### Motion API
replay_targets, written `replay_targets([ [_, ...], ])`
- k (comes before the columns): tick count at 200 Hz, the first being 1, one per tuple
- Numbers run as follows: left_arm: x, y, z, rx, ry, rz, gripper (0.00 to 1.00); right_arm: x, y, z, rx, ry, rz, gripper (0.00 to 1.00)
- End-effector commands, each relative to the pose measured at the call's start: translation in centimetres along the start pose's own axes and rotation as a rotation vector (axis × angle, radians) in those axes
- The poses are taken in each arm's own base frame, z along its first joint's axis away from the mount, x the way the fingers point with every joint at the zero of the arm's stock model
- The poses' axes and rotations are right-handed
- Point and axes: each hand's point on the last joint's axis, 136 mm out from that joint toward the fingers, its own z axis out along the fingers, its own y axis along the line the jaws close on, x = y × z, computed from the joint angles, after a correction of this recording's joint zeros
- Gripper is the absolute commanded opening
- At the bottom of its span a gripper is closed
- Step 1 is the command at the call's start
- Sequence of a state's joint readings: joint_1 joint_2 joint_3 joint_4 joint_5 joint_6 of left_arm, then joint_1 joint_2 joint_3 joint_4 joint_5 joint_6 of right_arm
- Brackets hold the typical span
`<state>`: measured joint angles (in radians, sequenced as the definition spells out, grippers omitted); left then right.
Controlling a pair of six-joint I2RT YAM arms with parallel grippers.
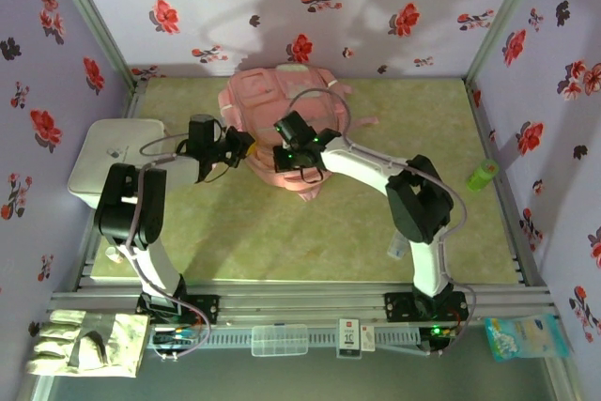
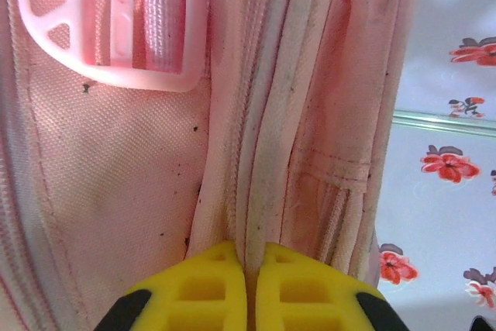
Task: Pack the student bag
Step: Zip the student bag at the center of the table.
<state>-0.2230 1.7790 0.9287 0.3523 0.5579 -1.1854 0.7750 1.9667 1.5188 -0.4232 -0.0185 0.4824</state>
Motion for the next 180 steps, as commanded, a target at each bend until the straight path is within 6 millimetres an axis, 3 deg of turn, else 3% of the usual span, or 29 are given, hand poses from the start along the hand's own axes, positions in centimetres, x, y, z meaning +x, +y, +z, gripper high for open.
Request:
replay_targets([
  [1, -1.9, -0.6, -0.9, -0.022, -0.054, 0.063, 0.00, 0.2, -6.6, -2.8, 0.223, -0.021, -0.001, 0.04],
  [16, -1.8, -0.6, -0.9, -0.033, -0.049, 0.075, 0.00, 0.7, -9.9, -3.6, 0.333, -0.010, 0.027, 0.04],
  [31, -1.9, -0.7, -1.0, -0.038, -0.045, 0.087, 0.00, 0.7, -11.6, -4.1, 0.379, -0.015, 0.050, 0.04],
  [58, -1.9, -0.7, -1.1, -0.063, -0.032, 0.125, 0.00, -0.5, -11.0, -4.7, 0.349, -0.047, 0.064, 0.03],
  [84, -2.3, 0.7, -2.8, -0.181, -0.062, 0.178, 0.23, -1.7, -6.9, -4.7, 0.219, -0.066, 0.026, 0.02],
  [119, -2.9, 1.5, -7.5, -0.313, -0.145, 0.234, 0.49, -2.5, 0.7, -4.2, 0.014, -0.079, -0.063, 0.02],
  [148, -2.3, 1.1, -10.5, -0.314, -0.231, 0.210, 0.57, -2.7, 6.0, -3.0, -0.118, -0.071, -0.085, 0.02],
  [180, -1.2, 0.9, -10.9, -0.227, -0.247, 0.099, 0.58, -2.8, 9.9, -2.1, -0.220, -0.067, -0.093, 0.02],
])
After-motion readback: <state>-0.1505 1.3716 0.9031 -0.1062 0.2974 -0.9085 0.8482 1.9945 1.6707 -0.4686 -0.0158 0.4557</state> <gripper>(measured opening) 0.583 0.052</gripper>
